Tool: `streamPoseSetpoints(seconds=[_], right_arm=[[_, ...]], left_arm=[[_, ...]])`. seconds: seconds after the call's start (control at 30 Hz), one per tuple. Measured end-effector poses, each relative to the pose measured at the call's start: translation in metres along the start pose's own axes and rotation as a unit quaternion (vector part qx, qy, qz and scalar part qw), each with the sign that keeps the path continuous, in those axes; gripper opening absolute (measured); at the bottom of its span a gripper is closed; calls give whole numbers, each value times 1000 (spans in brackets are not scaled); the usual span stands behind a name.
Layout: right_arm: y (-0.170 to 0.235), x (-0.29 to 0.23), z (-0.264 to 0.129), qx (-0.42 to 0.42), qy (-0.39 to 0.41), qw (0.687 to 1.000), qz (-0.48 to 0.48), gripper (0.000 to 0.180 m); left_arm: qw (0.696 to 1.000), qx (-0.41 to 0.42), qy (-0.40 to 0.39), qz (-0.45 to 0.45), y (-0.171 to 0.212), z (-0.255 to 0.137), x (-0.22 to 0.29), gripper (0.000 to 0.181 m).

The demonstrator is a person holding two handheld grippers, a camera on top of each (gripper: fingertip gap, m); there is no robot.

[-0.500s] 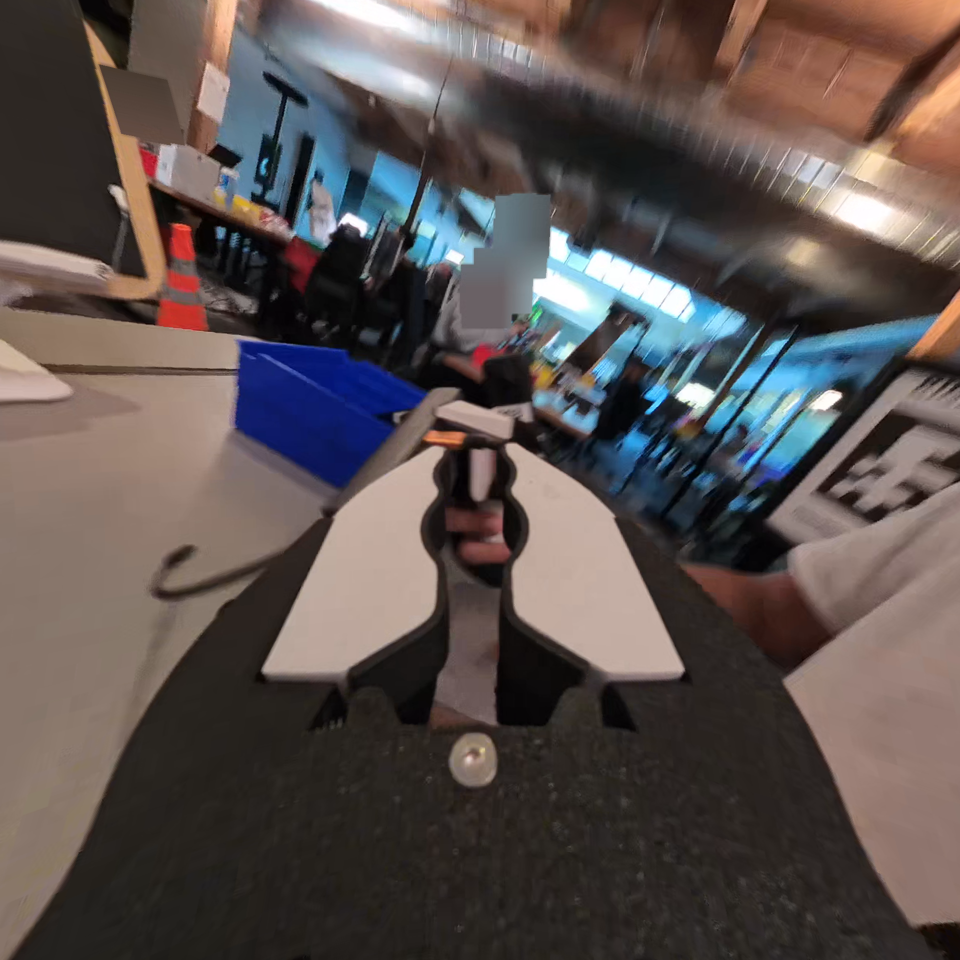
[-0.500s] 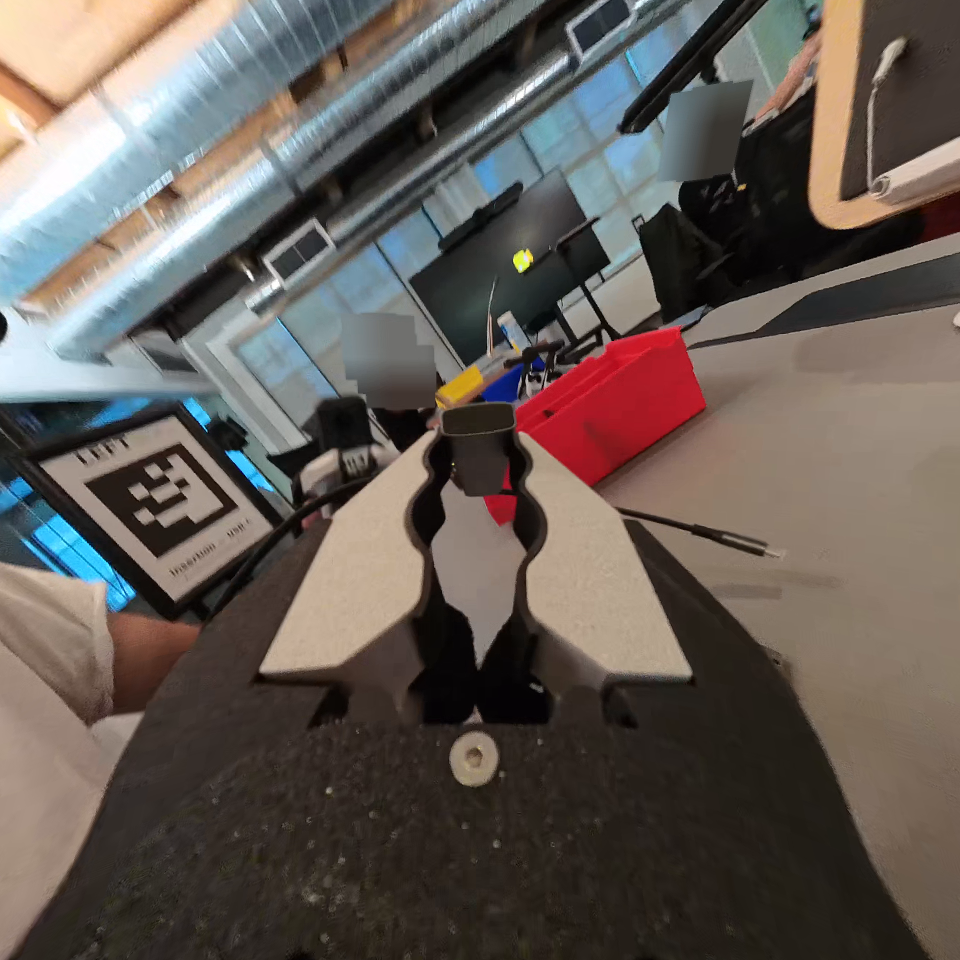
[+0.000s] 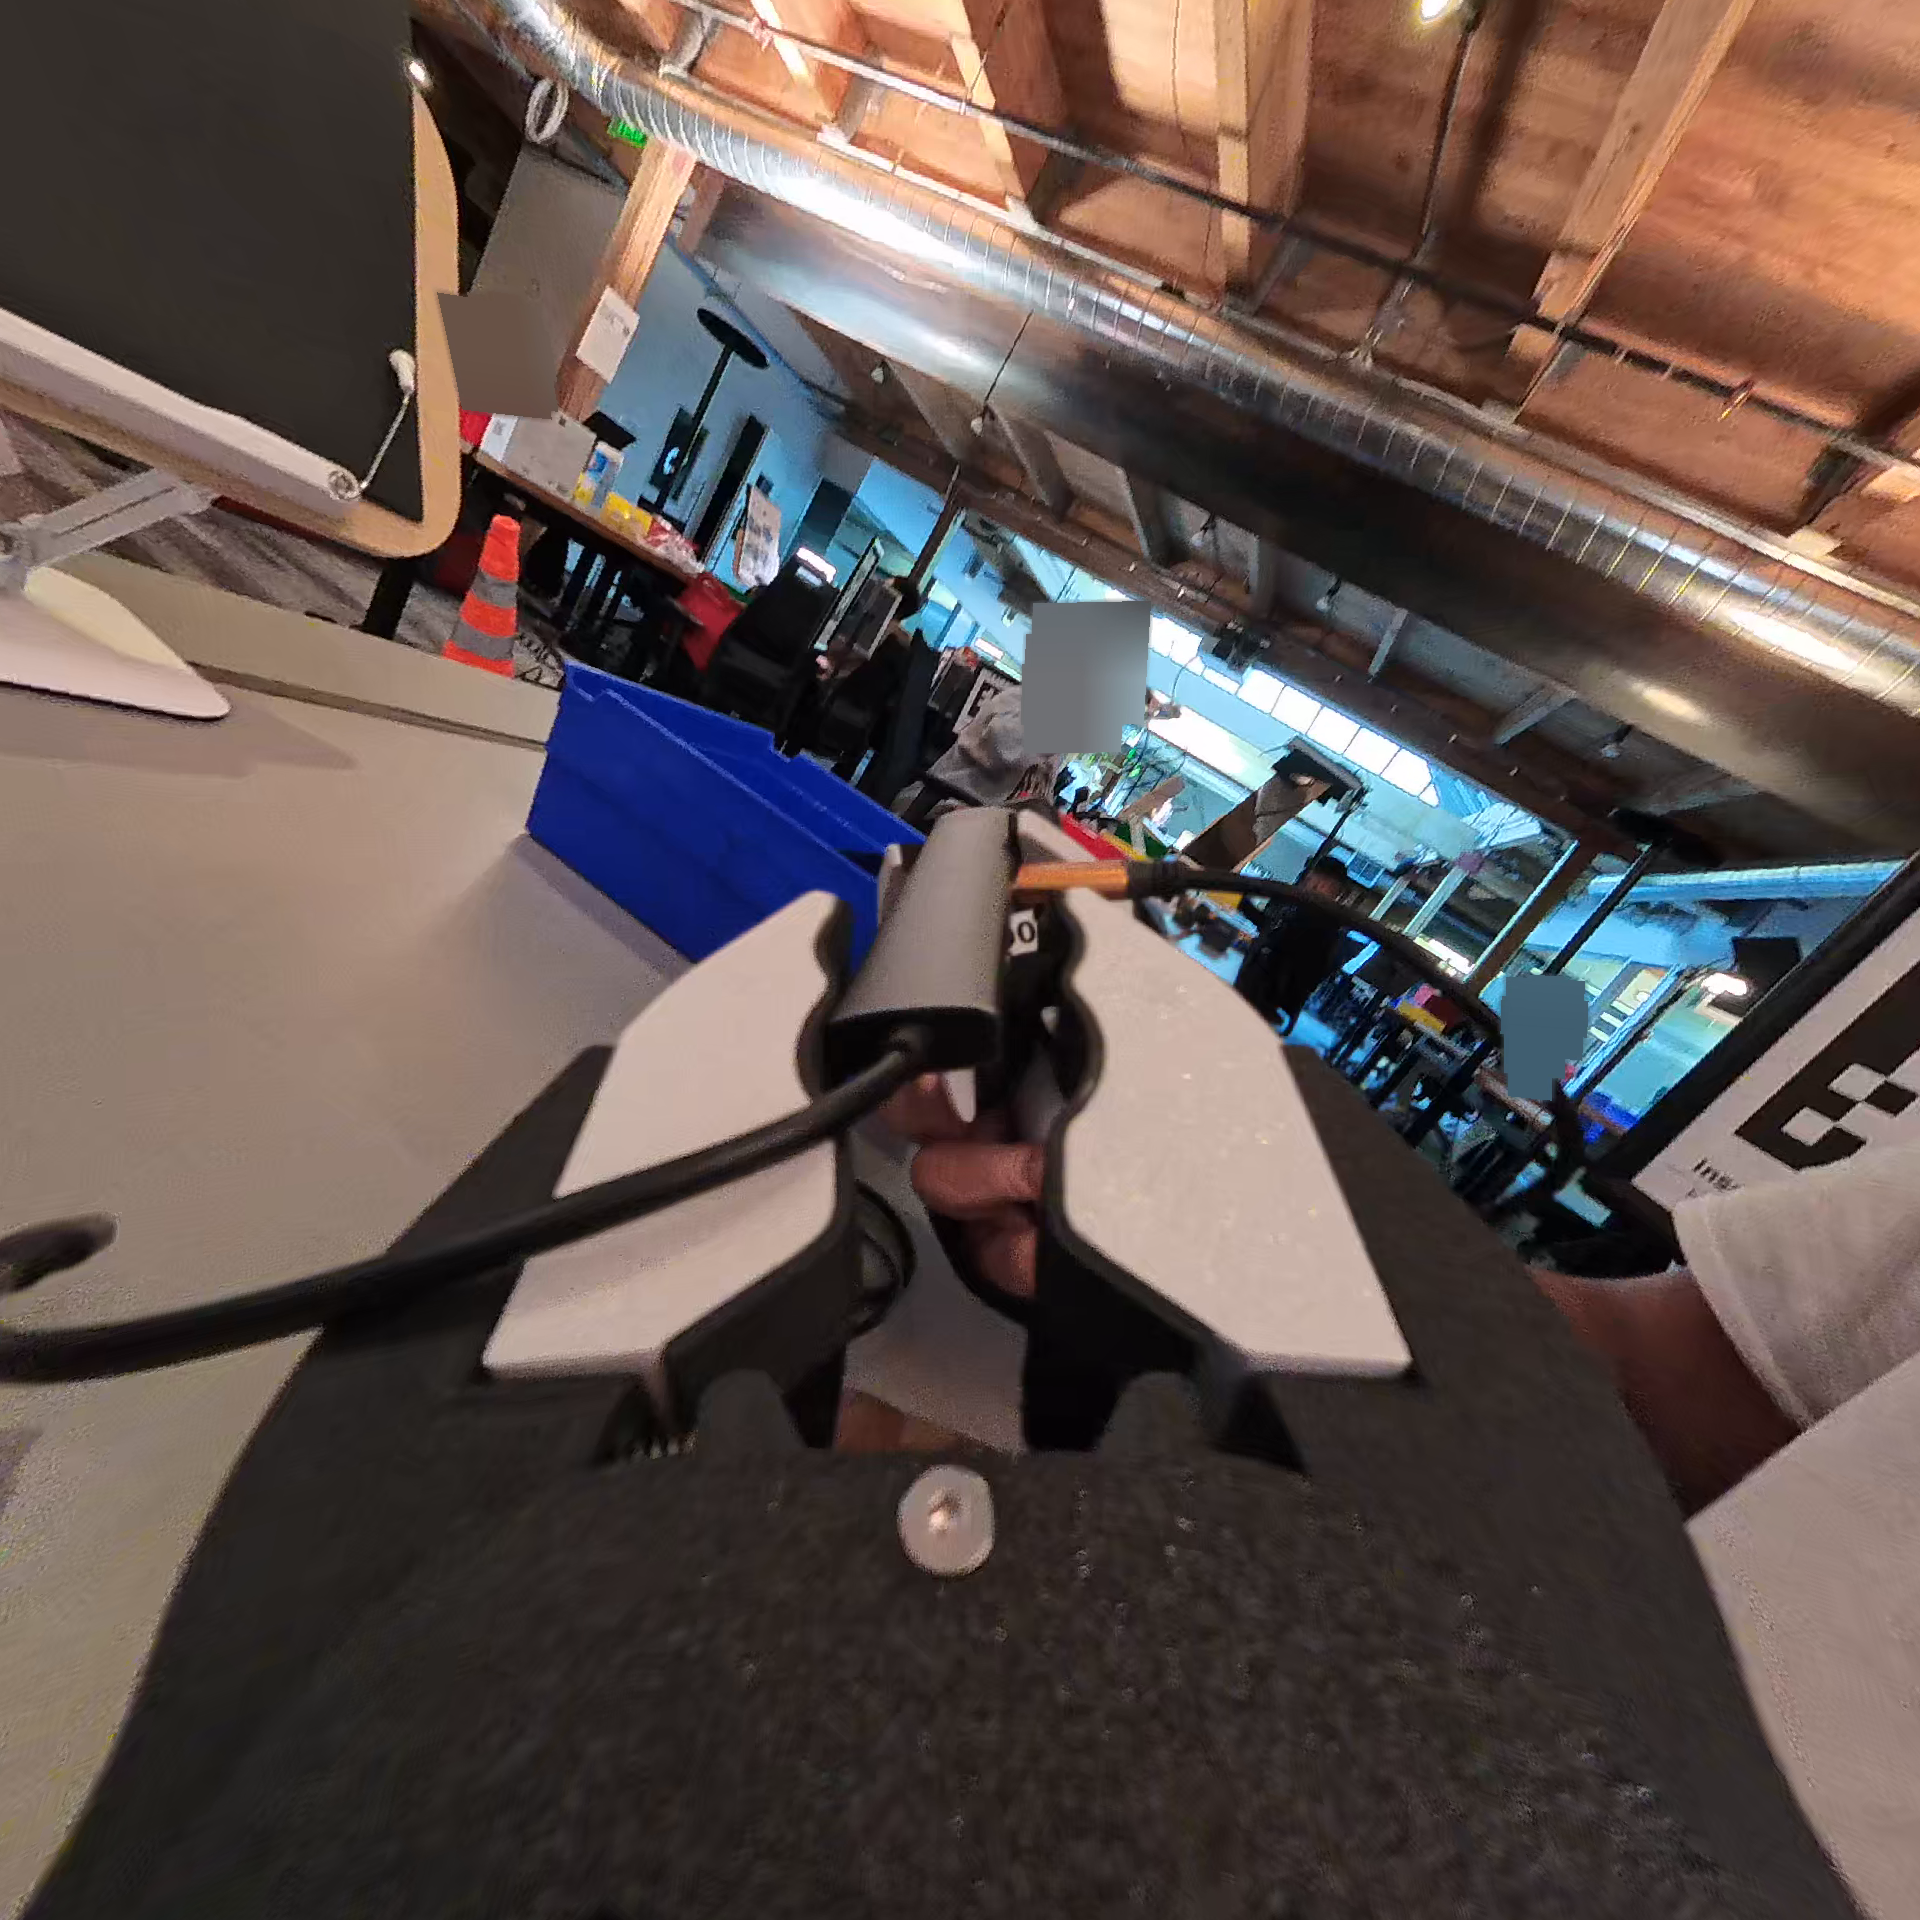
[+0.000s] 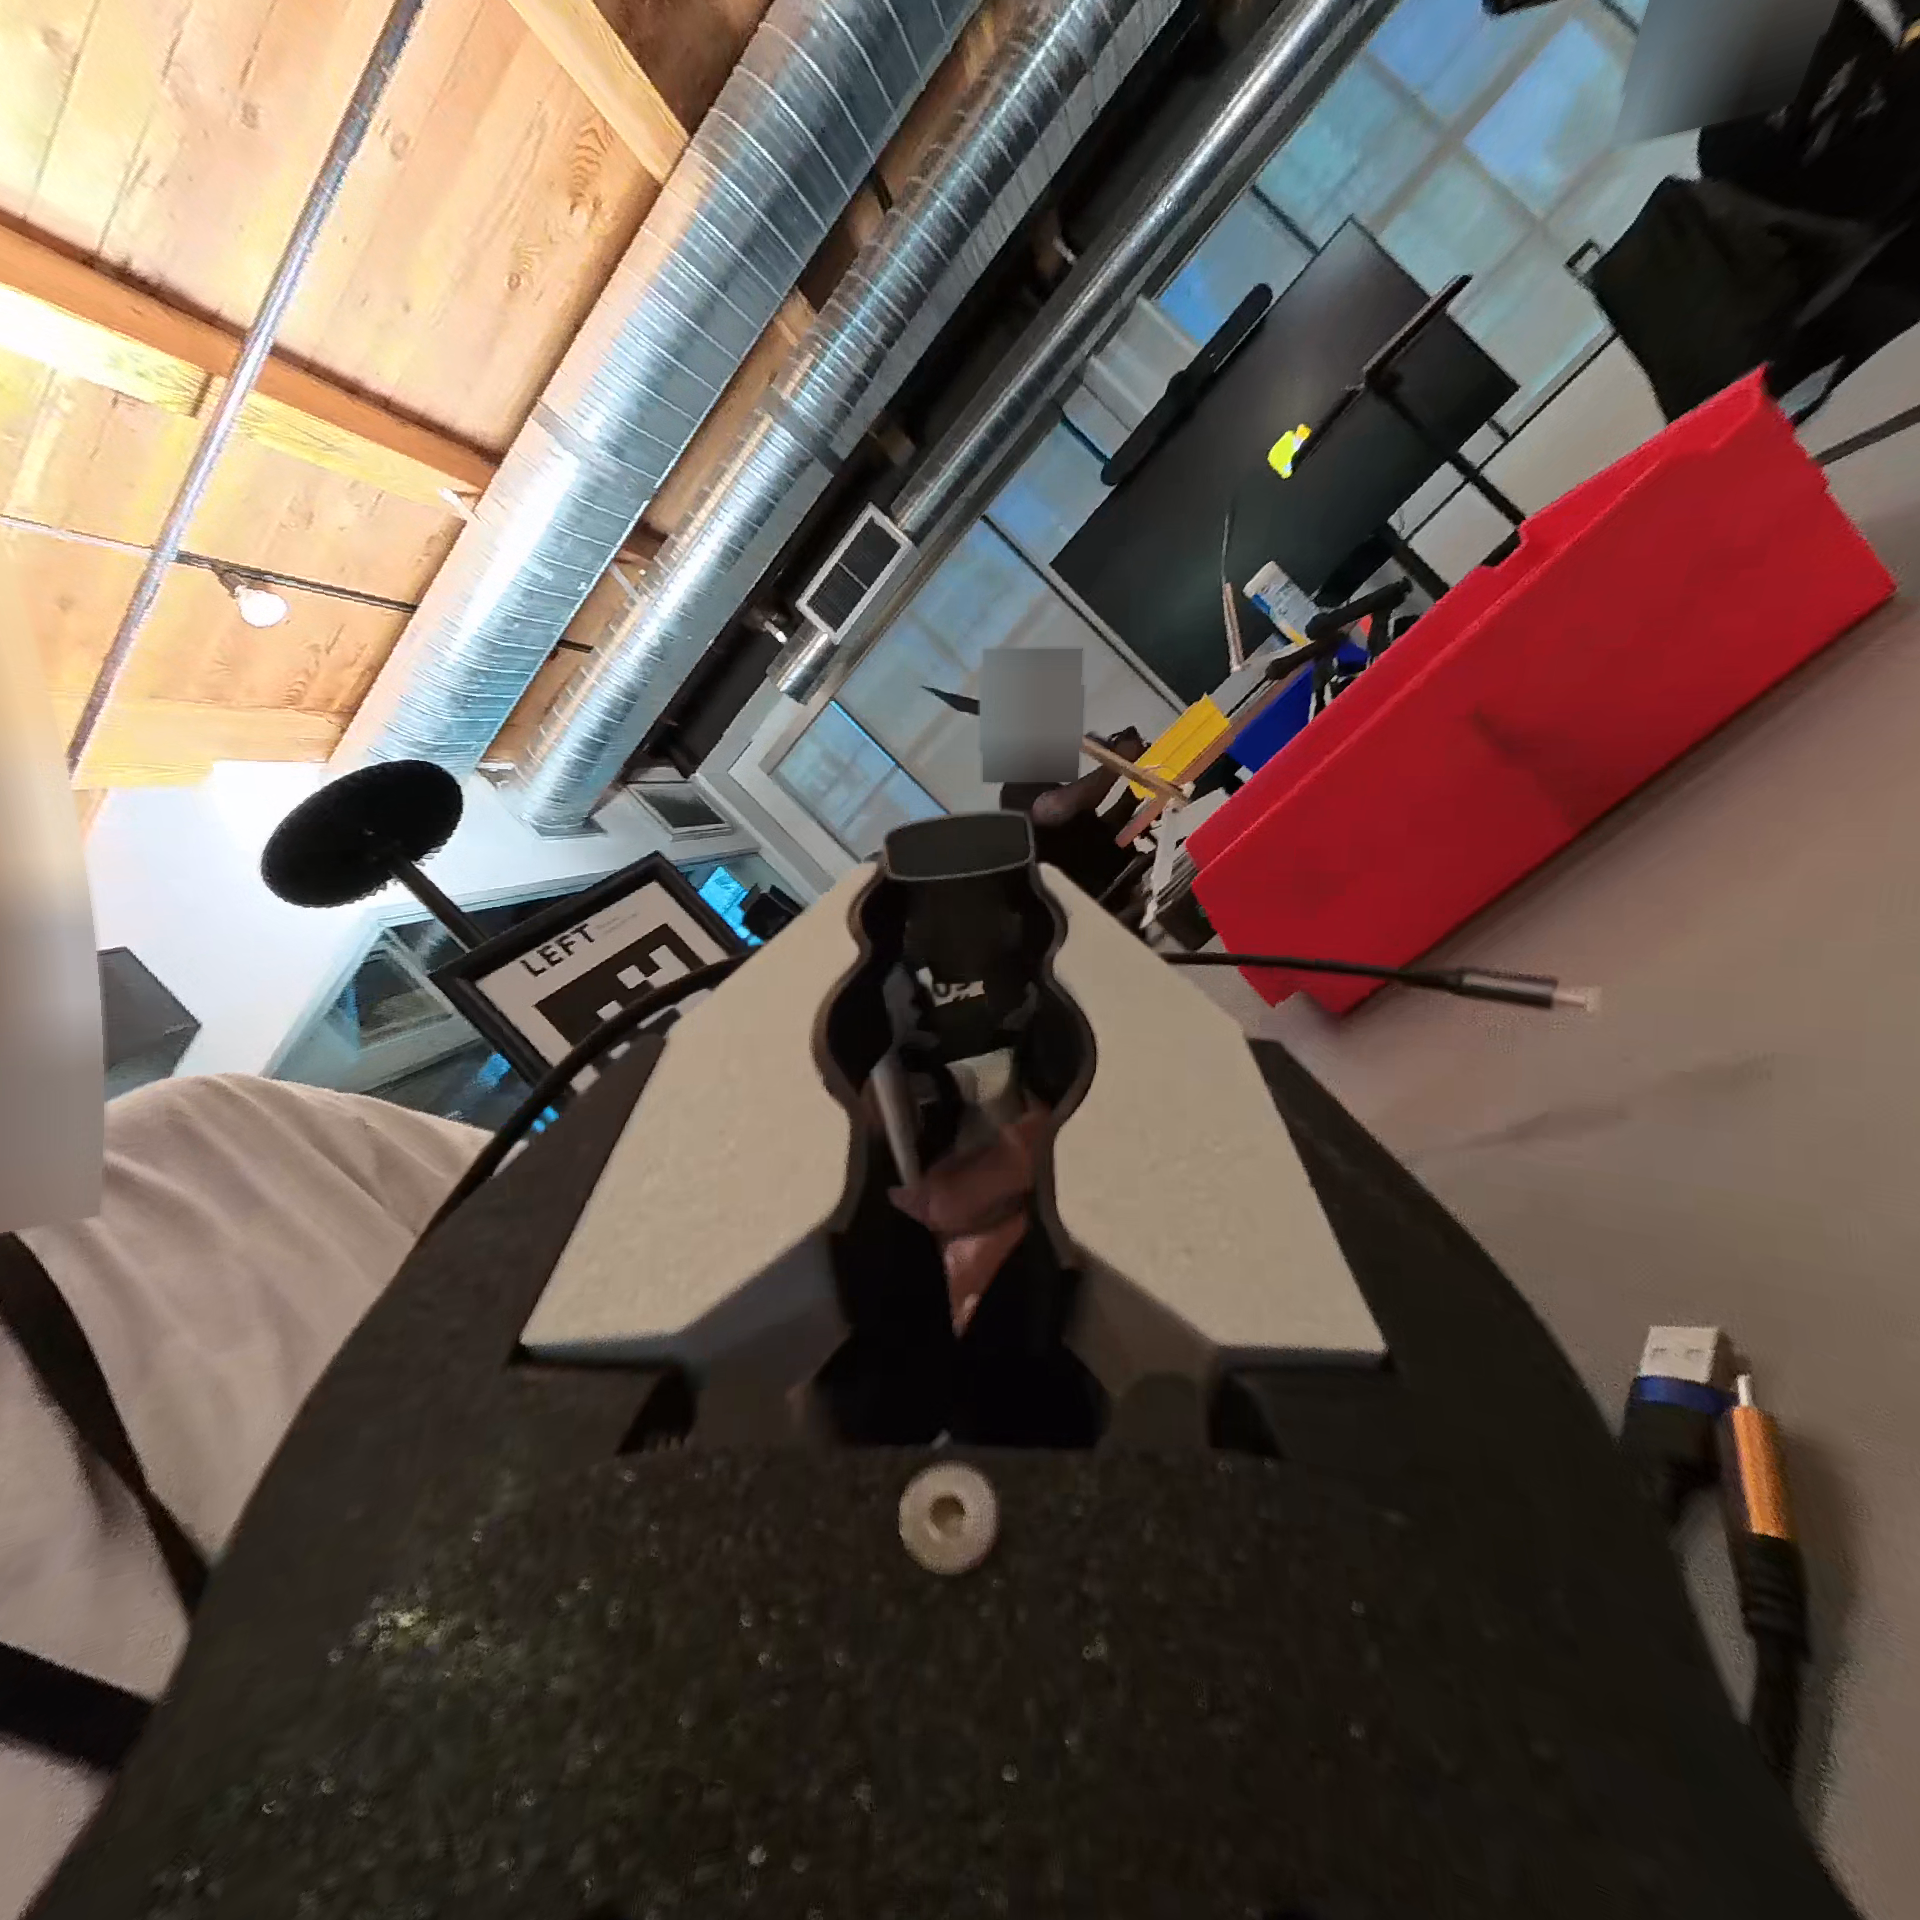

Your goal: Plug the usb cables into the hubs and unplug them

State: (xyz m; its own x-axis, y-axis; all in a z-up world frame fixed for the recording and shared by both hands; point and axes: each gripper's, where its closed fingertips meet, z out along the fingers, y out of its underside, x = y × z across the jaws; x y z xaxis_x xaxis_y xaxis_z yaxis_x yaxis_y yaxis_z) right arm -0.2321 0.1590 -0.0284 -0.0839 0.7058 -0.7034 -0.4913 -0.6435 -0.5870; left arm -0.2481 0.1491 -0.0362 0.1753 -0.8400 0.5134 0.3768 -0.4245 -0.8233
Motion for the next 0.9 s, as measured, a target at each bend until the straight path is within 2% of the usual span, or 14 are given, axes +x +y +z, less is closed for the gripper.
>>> streamPoseSetpoints(seconds=[0.07, 0.23, 0.43, 0.53, 0.6, 0.67, 0.77, 0.8, 0.9], right_arm=[[10, 3, 2, -21, 1, 1000, 16, 21], [9, 5, 2, 1, -6, 999, 39, 20], [12, 9, -1, -21, 7, 999, 45, 20], [16, 13, -2, -59, 39, 997, 14, 23], [16, 21, -7, -94, 90, 990, -57, 23], [11, 40, -24, -133, 181, 961, -160, 33], [17, 69, -58, -230, 307, 868, -315, 36], [24, 78, -67, -266, 330, 838, -344, 36], [54, 99, -79, -358, 349, 773, -390, 37]], left_arm=[[1000, -6, -2, -1, 2, -2, -3, 26], [1000, -24, 8, 6, 6, -1, -1, 25], [998, -63, 9, 8, 18, -1, -4, 25], [997, -82, 16, 5, 18, -3, -6, 25], [997, -70, 2, 9, 9, -10, -13, 24], [999, -43, -18, 4, -10, -24, -26, 25], [998, -20, -58, 27, -31, -45, -43, 24], [997, -18, -66, 33, -34, -50, -45, 24], [996, -29, -82, 32, -30, -57, -52, 25]])
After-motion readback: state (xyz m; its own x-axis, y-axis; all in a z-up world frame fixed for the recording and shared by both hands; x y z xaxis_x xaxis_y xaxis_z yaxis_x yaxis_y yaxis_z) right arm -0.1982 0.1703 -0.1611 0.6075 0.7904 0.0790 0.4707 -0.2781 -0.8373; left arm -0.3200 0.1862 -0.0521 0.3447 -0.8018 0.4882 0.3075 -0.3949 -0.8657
